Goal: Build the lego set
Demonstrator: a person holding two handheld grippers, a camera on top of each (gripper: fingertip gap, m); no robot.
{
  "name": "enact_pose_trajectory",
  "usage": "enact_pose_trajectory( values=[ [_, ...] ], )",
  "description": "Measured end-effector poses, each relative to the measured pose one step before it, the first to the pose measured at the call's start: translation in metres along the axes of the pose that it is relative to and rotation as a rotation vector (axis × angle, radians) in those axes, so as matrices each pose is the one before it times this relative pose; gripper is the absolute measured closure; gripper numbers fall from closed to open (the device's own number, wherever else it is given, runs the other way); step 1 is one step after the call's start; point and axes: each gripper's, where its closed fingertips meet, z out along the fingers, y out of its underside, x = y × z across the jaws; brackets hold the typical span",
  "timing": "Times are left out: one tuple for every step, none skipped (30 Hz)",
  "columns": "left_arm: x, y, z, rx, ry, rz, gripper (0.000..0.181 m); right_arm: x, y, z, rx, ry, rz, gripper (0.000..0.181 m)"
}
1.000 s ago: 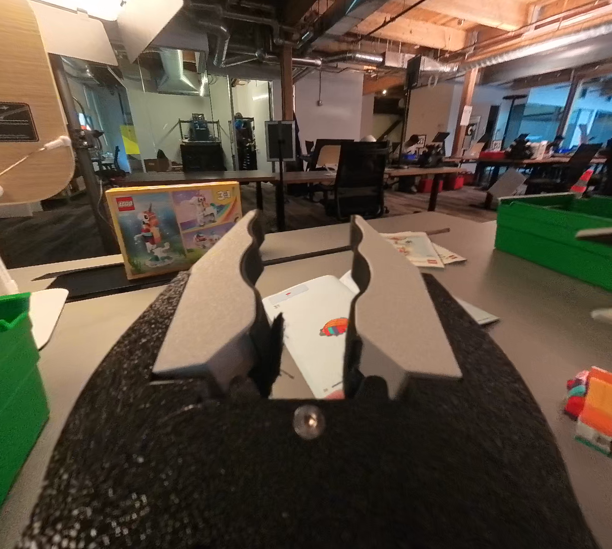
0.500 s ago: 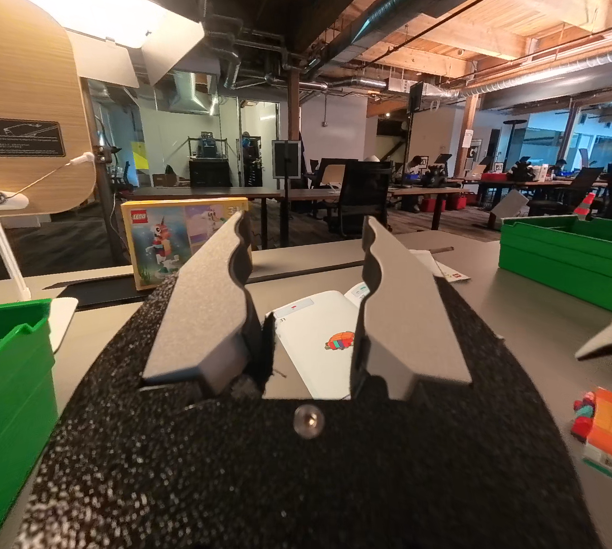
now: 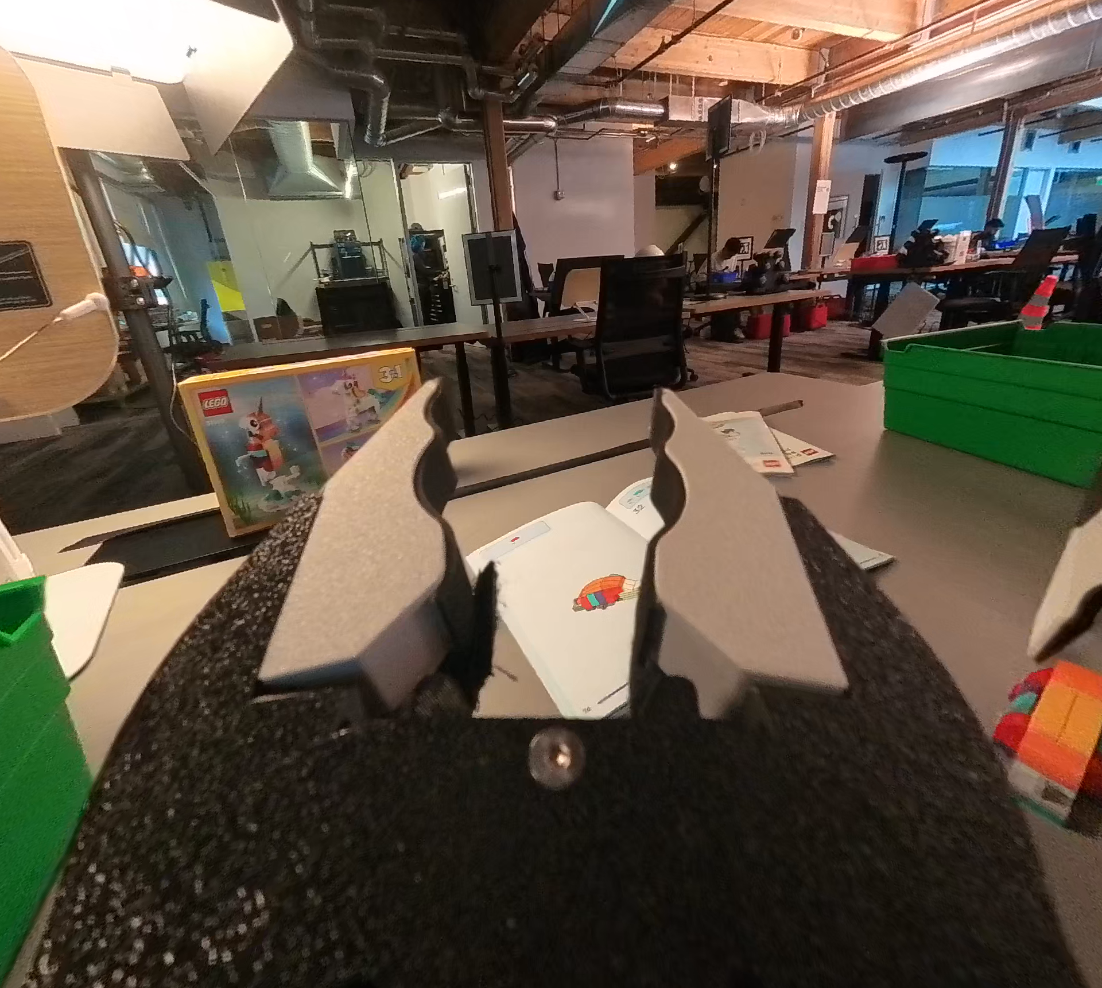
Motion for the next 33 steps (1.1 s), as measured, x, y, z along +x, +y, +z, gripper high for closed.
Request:
enact_pose_trajectory(
  values=[
    [0.00001,0.00014,0.0001,-0.0064,-0.0033,0.0193,0.117,0.00103,-0.00257,-0.00252,-0.0072,0.0298,-0.007,0.151],
    [0.00006,-0.00077,0.00001,-0.0096,-0.003,0.0302,0.115,0.00154,-0.00674,-0.00479,0.0103,0.0421,-0.0101,0.149],
    [-0.00103,-0.00228,-0.00027,-0.0136,-0.0114,0.0378,0.113,0.00267,-0.01243,-0.00685,0.0347,0.0596,-0.0144,0.149],
    [-0.00138,-0.00409,-0.00146,-0.0168,-0.0153,0.0377,0.11,0.00395,-0.01787,-0.00828,0.053,0.0779,-0.013,0.148],
    [-0.00066,-0.00594,-0.00345,-0.016,-0.011,0.0317,0.109,0.00476,-0.02228,-0.00923,0.0625,0.0921,-0.0154,0.148],
    [-0.00096,-0.00588,-0.00651,-0.0161,-0.0175,0.018,0.112,0.00642,-0.02565,-0.00965,0.0724,0.1094,-0.0187,0.147],
    [0.00021,-0.0054,-0.00867,-0.0203,-0.0147,0.0018,0.118,0.00772,-0.02802,-0.00946,0.0842,0.1207,-0.021,0.147],
    [0.00322,-0.00582,-0.00974,-0.0241,-0.0019,-0.0142,0.131,0.00355,-0.02843,-0.0085,0.0909,0.0916,-0.0193,0.147],
    [0.00799,-0.00631,-0.00991,-0.0233,0.0222,-0.0156,0.143,-0.00217,-0.02632,-0.00682,0.0845,0.0478,-0.0122,0.148],
    [0.01013,-0.00553,-0.00959,-0.0248,0.0307,0.0023,0.144,-0.0054,-0.02275,-0.00446,0.0704,0.0192,0.0028,0.147],
    [0.00888,-0.00465,-0.0091,-0.0291,0.019,0.0171,0.139,-0.00483,-0.01874,-0.00252,0.056,0.0158,0.0192,0.146],
    [0.00827,-0.00461,-0.00891,-0.0249,0.0144,0.0266,0.134,-0.00261,-0.01515,-0.00133,0.0473,0.0245,0.0316,0.143],
    [0.00614,-0.00529,-0.00903,-0.0157,0.0015,0.0267,0.13,-0.00125,-0.01252,-0.00102,0.0421,0.0285,0.0413,0.138],
    [0.00427,-0.0058,-0.00937,-0.0079,-0.0081,0.025,0.123,-0.00249,-0.01076,-0.00092,0.0372,0.0199,0.0492,0.133],
    [0.00264,-0.00645,-0.00948,0.002,-0.0128,0.0214,0.116,-0.00507,-0.00882,-0.00151,0.0272,0.0034,0.0473,0.13],
    [0.00177,-0.00705,-0.00928,0.0102,-0.0116,0.0138,0.109,-0.00506,-0.00688,-0.00158,0.0181,0.003,0.0387,0.125],
    [0.00075,-0.00743,-0.00852,0.0168,-0.0113,-0.0015,0.1,-0.00244,-0.00513,-0.00182,0.0109,0.0173,0.0248,0.121],
    [-0.00022,-0.00762,-0.00739,0.0182,-0.012,-0.0165,0.09,-0.00042,-0.00414,-0.00192,0.0092,0.0249,0.0075,0.117],
    [-0.00011,-0.00723,-0.00618,0.0173,-0.0086,-0.0214,0.076,0.00245,-0.00414,-0.00186,0.0122,0.0372,0.0021,0.109],
    [-0.00009,-0.00623,-0.00493,0.0133,-0.0084,-0.0169,0.063,0.00362,-0.00353,-0.00173,0.0109,0.0386,-0.0019,0.098],
    [-0.00016,-0.00474,-0.00361,0.0073,-0.0089,-0.0073,0.053,0.0018,-0.00155,-0.00123,0.0005,0.0213,-0.0077,0.093],
    [-0.00024,-0.00348,-0.00246,0.0013,-0.0095,-0.0013,0.043,0.0026,0.00014,-0.0007,-0.0104,0.0219,-0.0059,0.087],
    [-0.00058,-0.00236,-0.00151,-0.0021,-0.0132,0.002,0.034,0.00321,0.00082,-0.00034,-0.0154,0.0245,-0.0035,0.081],
    [-0.00091,-0.00158,-0.00094,-0.0047,-0.016,0.0054,0.024,0.00181,0.00082,-0.00043,-0.015,0.0134,-0.0059,0.074],
    [-0.00216,-0.00124,-0.00067,-0.0048,-0.0237,0.0037,0.024,0.00004,0.00028,-0.00049,-0.0134,0.0005,-0.0094,0.068],
    [-0.0026,-0.00142,-0.00033,-0.0029,-0.0271,0.0004,0.024,0.00002,-0.00036,-0.00048,-0.0107,0.0012,-0.0079,0.064],
    [-0.00218,-0.00087,-0.00027,-0.0039,-0.023,0.003,0.024,0.00002,-0.00096,-0.00064,-0.0093,0.0014,-0.008,0.062],
    [-0.00136,-0.00018,-0.00007,-0.0075,-0.0151,0.0058,0.024,0.00016,-0.00124,-0.00054,-0.0093,0.0031,-0.01,0.061],
    [-0.00149,-0.00007,0.00005,-0.0081,-0.0144,0.0038,0.024,0.00022,-0.00144,-0.00064,-0.0083,0.0035,-0.0152,0.06],
    [-0.00118,-0.00026,-0.00013,-0.0062,-0.0111,0.0046,0.024,0.00029,-0.00155,-0.00062,-0.006,0.0054,-0.019,0.059],
    [-0.00067,-0.00036,-0.00018,-0.0045,-0.0075,0.0072,0.024,0.00084,-0.00122,-0.00043,-0.0071,0.0085,-0.0184,0.058],
    [-0.00045,-0.00035,-0.00026,-0.0046,-0.0058,0.0065,0.024,0.00133,-0.00112,-0.00017,-0.0069,0.0127,-0.0164,0.058],
    [-0.00021,-0.00042,-0.00032,-0.0043,-0.0056,0.0044,0.024,0.00146,-0.00101,-0.00006,-0.0052,0.0147,-0.0161,0.057]
  ],
)
